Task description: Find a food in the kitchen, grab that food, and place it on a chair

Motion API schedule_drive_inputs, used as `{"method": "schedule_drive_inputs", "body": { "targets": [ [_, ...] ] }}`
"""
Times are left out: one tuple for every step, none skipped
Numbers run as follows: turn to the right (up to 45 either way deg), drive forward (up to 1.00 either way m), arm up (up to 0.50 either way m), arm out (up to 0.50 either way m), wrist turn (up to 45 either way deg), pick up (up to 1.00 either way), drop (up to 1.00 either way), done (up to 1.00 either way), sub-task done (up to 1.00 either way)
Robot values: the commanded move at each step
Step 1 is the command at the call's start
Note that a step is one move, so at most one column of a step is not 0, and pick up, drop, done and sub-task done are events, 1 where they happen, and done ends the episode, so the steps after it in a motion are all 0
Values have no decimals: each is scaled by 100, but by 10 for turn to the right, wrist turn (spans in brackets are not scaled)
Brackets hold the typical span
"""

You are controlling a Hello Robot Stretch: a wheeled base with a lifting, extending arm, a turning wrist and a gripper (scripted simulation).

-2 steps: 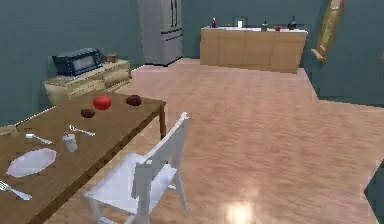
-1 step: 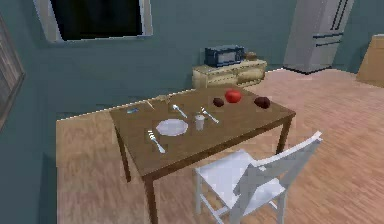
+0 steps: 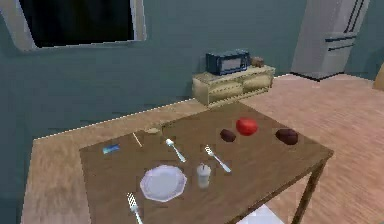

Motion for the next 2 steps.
{"method": "schedule_drive_inputs", "body": {
  "targets": [
    [-450, 0, 0, 0, 0, 0, 0, 0, 0],
    [-300, 0, 0, 0, 0, 0, 0, 0, 0]
  ]
}}
